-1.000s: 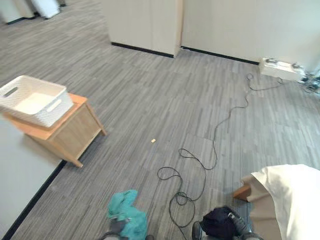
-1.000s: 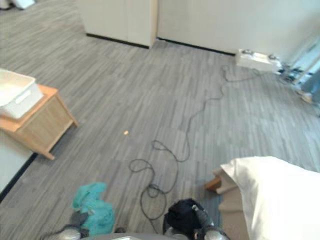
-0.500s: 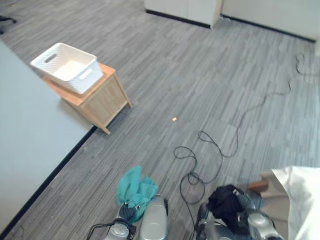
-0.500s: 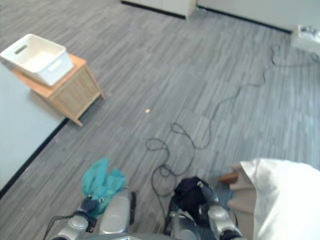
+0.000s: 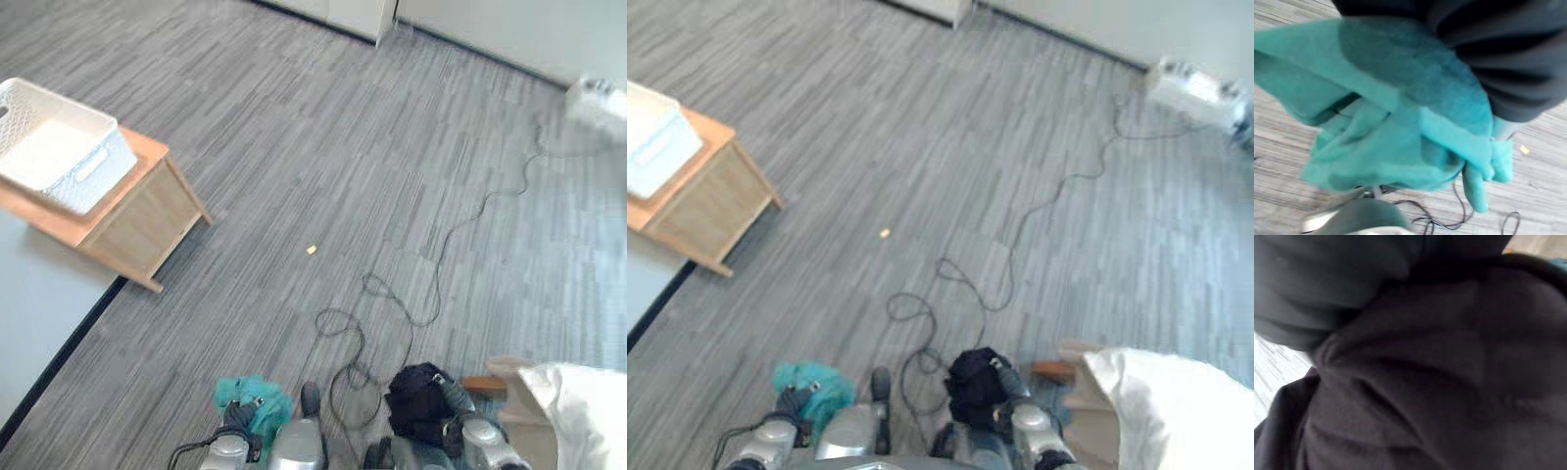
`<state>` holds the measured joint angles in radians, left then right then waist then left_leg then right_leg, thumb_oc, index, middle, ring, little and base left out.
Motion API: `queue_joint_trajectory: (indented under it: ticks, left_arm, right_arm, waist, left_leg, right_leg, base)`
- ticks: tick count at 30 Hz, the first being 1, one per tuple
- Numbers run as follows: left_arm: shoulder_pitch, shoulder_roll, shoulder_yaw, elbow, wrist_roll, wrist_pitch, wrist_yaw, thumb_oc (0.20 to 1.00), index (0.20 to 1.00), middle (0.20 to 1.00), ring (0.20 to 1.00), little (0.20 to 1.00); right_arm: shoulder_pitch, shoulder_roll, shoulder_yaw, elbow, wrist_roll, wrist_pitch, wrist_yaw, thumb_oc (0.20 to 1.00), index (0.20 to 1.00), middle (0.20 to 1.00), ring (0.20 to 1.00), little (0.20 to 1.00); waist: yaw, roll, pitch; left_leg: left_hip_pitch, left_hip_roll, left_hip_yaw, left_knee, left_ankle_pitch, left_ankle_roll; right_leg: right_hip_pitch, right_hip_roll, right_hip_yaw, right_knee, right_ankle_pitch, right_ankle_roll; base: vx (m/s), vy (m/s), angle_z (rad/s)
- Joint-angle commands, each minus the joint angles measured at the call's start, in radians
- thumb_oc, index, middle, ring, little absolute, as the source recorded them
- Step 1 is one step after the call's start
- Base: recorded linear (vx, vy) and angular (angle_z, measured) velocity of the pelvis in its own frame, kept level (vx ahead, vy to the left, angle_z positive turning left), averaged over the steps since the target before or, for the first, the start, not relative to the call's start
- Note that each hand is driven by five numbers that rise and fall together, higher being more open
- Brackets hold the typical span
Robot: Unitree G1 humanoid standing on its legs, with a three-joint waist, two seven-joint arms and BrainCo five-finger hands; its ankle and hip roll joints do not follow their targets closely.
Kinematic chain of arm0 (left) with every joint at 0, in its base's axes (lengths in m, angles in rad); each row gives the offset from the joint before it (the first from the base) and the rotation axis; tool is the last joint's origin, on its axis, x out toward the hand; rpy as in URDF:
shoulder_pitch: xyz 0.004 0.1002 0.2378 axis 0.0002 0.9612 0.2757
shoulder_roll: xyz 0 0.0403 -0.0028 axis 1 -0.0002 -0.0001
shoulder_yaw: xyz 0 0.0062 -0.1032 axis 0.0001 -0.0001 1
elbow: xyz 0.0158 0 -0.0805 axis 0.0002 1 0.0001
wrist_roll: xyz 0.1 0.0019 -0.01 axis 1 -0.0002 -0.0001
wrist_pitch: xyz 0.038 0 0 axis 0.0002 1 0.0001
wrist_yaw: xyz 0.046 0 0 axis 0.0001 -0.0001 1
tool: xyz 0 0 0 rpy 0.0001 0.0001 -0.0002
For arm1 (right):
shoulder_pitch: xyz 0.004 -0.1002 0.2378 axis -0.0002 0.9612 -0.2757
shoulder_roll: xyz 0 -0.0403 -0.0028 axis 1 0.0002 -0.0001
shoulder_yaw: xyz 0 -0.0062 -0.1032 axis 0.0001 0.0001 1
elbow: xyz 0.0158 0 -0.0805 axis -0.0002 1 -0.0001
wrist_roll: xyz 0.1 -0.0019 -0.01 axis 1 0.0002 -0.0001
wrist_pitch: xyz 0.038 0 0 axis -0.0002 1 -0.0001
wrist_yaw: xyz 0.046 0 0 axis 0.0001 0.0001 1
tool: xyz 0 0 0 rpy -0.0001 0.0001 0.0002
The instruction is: Tidy up the quilt and then pick up the clothes from the bed and put them into the laundry hamper.
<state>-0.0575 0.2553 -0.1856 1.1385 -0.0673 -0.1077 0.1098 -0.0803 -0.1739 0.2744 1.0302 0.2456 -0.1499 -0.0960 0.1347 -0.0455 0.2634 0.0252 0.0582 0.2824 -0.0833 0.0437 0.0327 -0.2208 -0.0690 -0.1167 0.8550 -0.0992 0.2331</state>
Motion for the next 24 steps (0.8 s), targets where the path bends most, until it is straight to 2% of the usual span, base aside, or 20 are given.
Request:
queue_joint_trajectory:
  ticks: [1,2,3,4,5,6,8,10,11,12,13,14,15,16,18,20,21,22,23,24]
  left_arm:
    - [-0.044,0.007,-0.054,-0.001,0.041,-0.034,0.024,0.200,0.200,0.200,0.200,0.200]
    - [-0.043,0.007,-0.054,-0.001,0.041,-0.034,0.024,0.200,0.200,0.200,0.200,0.200]
    - [-0.106,-0.058,-0.098,0.006,0.059,-0.018,0.063,0.200,0.200,0.200,0.200,0.200]
    - [-0.109,-0.079,-0.158,-0.025,0.098,-0.018,0.091,0.200,0.200,0.200,0.200,0.200]
    - [-0.129,-0.096,-0.182,0.002,0.125,-0.018,0.089,0.200,0.200,0.200,0.200,0.200]
    - [-0.130,-0.097,-0.182,0.003,0.126,-0.018,0.089,0.200,0.200,0.200,0.200,0.200]
    - [-0.166,-0.052,-0.171,0.005,0.130,-0.024,0.027,0.200,0.200,0.200,0.200,0.200]
    - [-0.141,-0.071,-0.173,0.046,0.159,-0.031,0.074,0.200,0.200,0.200,0.200,0.200]
    - [-0.116,-0.102,-0.169,0.088,0.176,-0.016,0.091,0.200,0.200,0.200,0.200,0.200]
    - [-0.123,-0.060,-0.145,0.083,0.139,-0.027,0.036,0.200,0.200,0.200,0.200,0.200]
    - [-0.123,-0.059,-0.145,0.083,0.139,-0.027,0.035,0.200,0.200,0.200,0.200,0.200]
    - [-0.121,-0.062,-0.143,0.074,0.120,-0.033,0.048,0.200,0.200,0.200,0.200,0.200]
    - [-0.108,-0.047,-0.133,0.023,0.101,-0.043,0.072,0.200,0.200,0.200,0.200,0.200]
    - [-0.108,-0.046,-0.133,0.008,0.098,-0.043,0.080,0.200,0.200,0.200,0.200,0.200]
    - [-0.101,-0.057,-0.123,0.004,0.084,-0.041,0.082,0.200,0.200,0.200,0.200,0.200]
    - [-0.094,-0.059,-0.115,0.004,0.081,-0.038,0.074,0.200,0.200,0.200,0.200,0.200]
    - [-0.068,-0.063,-0.097,0.013,0.089,-0.032,0.066,0.200,0.200,0.200,0.200,0.200]
    - [-0.068,-0.062,-0.097,0.012,0.089,-0.032,0.066,0.200,0.200,0.200,0.200,0.200]
    - [-0.056,-0.059,-0.089,0.031,0.098,-0.024,0.062,0.200,0.200,0.200,0.200,0.200]
    - [-0.053,-0.057,-0.078,0.032,0.097,-0.023,0.063,0.200,0.200,0.200,0.200,0.200]
  right_arm:
    - [-0.066,-0.047,-0.065,-0.065,0.059,-0.043,0.001,0.200,0.200,0.200,0.200,0.200]
    - [-0.065,-0.047,-0.065,-0.066,0.059,-0.042,0.001,0.200,0.200,0.200,0.200,0.200]
    - [-0.077,-0.032,-0.054,-0.076,0.061,-0.043,-0.019,0.200,0.200,0.200,0.200,0.200]
    - [-0.076,-0.040,-0.054,-0.073,0.063,-0.046,-0.037,0.200,0.200,0.200,0.200,0.200]
    - [-0.080,-0.041,-0.055,-0.055,0.067,-0.044,-0.043,0.200,0.200,0.200,0.200,0.200]
    - [-0.081,-0.041,-0.056,-0.055,0.067,-0.044,-0.043,0.200,0.200,0.200,0.200,0.200]
    - [-0.059,-0.063,-0.045,-0.054,0.032,-0.025,-0.029,0.200,0.200,0.200,0.200,0.200]
    - [-0.027,-0.057,-0.035,-0.028,-0.006,-0.011,-0.020,0.200,0.200,0.200,0.200,0.200]
    - [-0.043,-0.058,-0.040,0.006,-0.004,-0.012,-0.033,0.200,0.200,0.200,0.200,0.200]
    - [-0.026,-0.086,-0.016,0.001,-0.028,-0.016,-0.014,0.200,0.200,0.200,0.200,0.200]
    - [-0.026,-0.085,-0.016,0.001,-0.029,-0.016,-0.014,0.200,0.200,0.200,0.200,0.200]
    - [-0.019,-0.086,-0.014,0.008,-0.035,-0.014,-0.012,0.200,0.200,0.200,0.200,0.200]
    - [-0.023,-0.097,0.003,-0.036,-0.054,-0.019,-0.024,0.200,0.200,0.200,0.200,0.200]
    - [-0.037,-0.096,0.009,-0.038,-0.060,-0.020,-0.028,0.200,0.200,0.200,0.200,0.200]
    - [-0.057,-0.095,0.025,-0.024,-0.063,-0.017,-0.023,0.200,0.200,0.200,0.200,0.200]
    - [-0.061,-0.091,0.029,-0.021,-0.064,-0.016,-0.019,0.200,0.200,0.200,0.200,0.200]
    - [-0.071,-0.082,0.037,-0.004,-0.068,-0.019,-0.017,0.200,0.200,0.200,0.200,0.200]
    - [-0.071,-0.082,0.037,-0.004,-0.068,-0.019,-0.017,0.200,0.200,0.200,0.200,0.200]
    - [-0.079,-0.076,0.032,0.008,-0.061,-0.023,-0.019,0.200,0.200,0.200,0.200,0.200]
    - [-0.075,-0.073,0.022,0.009,-0.055,-0.026,-0.021,0.200,0.200,0.200,0.200,0.200]
  waist:
    - [-0.036,0.070,0.011]
    - [-0.045,0.069,0.017]
    - [-0.073,0.076,0.025]
    - [-0.084,0.080,0.020]
    - [-0.094,0.079,0.014]
    - [-0.095,0.081,0.015]
    - [-0.120,0.082,0.000]
    - [-0.122,0.056,-0.022]
    - [-0.095,0.058,-0.032]
    - [-0.088,0.055,-0.041]
    - [-0.090,0.053,-0.043]
    - [-0.073,0.043,-0.025]
    - [-0.021,0.013,0.028]
    - [0.002,0.000,0.044]
    - [0.040,-0.001,0.046]
    - [0.050,0.000,0.037]
    - [0.073,0.009,0.005]
    - [0.073,0.007,0.005]
    - [0.082,0.025,-0.012]
    - [0.080,0.030,-0.018]
  left_leg:
    - [-0.019,-0.019,-0.072,-0.004,-0.041,-0.020]
    - [-0.013,-0.023,-0.081,-0.004,-0.042,-0.020]
    - [0.014,-0.032,-0.100,-0.004,-0.055,-0.024]
    - [0.052,-0.038,-0.140,-0.004,-0.090,-0.037]
    - [0.083,-0.028,-0.166,-0.004,-0.127,-0.052]
    - [0.082,-0.027,-0.167,-0.004,-0.126,-0.052]
    - [0.142,-0.011,-0.182,-0.004,-0.177,-0.071]
    - [0.224,0.001,-0.199,0.005,-0.227,-0.084]
    - [0.207,0.052,-0.210,0.180,-0.170,-0.118]
    - [0.150,0.070,-0.200,0.332,-0.099,-0.123]
    - [0.146,0.068,-0.202,0.332,-0.097,-0.123]
    - [0.063,0.070,-0.225,0.502,-0.047,-0.117]
    - [-0.098,0.089,-0.226,0.758,-0.004,-0.080]
    - [-0.156,0.110,-0.185,0.792,-0.026,-0.071]
    - [-0.237,0.087,-0.097,0.695,-0.090,-0.076]
    - [-0.252,0.074,-0.072,0.636,-0.098,-0.077]
    - [-0.249,0.043,0.018,0.417,-0.092,-0.069]
    - [-0.246,0.040,0.018,0.413,-0.090,-0.068]
    - [-0.259,0.042,0.099,0.296,-0.046,-0.103]
    - [-0.257,0.038,0.149,0.234,-0.022,-0.102]
  right_leg:
    - [0.060,0.091,-0.082,-0.247,0.110,0.029]
    - [0.068,0.086,-0.090,-0.245,0.104,0.029]
    - [0.050,0.064,-0.115,-0.312,0.061,0.015]
    - [0.043,-0.011,-0.132,-0.574,0.029,-0.051]
    - [0.027,-0.049,-0.103,-0.718,0.057,-0.056]
    - [0.031,-0.047,-0.105,-0.726,0.062,-0.056]
    - [-0.008,-0.100,-0.064,-0.818,0.113,-0.036]
    - [0.018,-0.108,-0.089,-0.828,0.137,-0.031]
    - [0.060,-0.083,-0.102,-0.824,0.144,-0.058]
    - [0.109,-0.063,-0.108,-0.839,0.142,-0.087]
    - [0.107,-0.065,-0.109,-0.841,0.144,-0.087]
    - [0.147,-0.059,-0.121,-0.849,0.138,-0.116]
    - [0.226,-0.054,-0.156,-0.870,0.116,-0.164]
    - [0.260,-0.053,-0.178,-0.886,0.095,-0.168]
    - [0.328,-0.048,-0.203,-0.923,0.057,-0.158]
    - [0.343,-0.045,-0.198,-0.932,0.044,-0.149]
    - [0.377,-0.025,-0.219,-0.937,0.008,-0.126]
    - [0.378,-0.027,-0.219,-0.937,0.008,-0.125]
    - [0.426,0.012,-0.218,-0.942,-0.043,-0.114]
    - [0.439,0.023,-0.226,-0.942,-0.052,-0.117]
  base:
    - [0.58,0.230,0.55]
    - [0.33,0.119,0.66]
    - [0.60,-0.052,1.06]
    - [0.85,-0.149,1.29]
    - [0.67,-0.199,1.07]
    - [0.46,-0.138,1.27]
    - [0.53,-0.109,1.18]
    - [0.73,-0.260,0.66]
    - [0.75,-0.337,0.81]
    - [0.52,-0.273,0.77]
    - [0.31,-0.179,0.47]
    - [0.29,-0.348,0.30]
    - [0.41,-0.450,0.14]
    - [0.42,-0.378,0.06]
    - [0.37,-0.091,-0.08]
    - [0.42,0.061,0.14]
    - [0.54,0.093,-0.11]
    - [0.72,0.061,-0.44]
    - [0.42,0.026,-0.23]
    - [0.58,0.075,0.39]
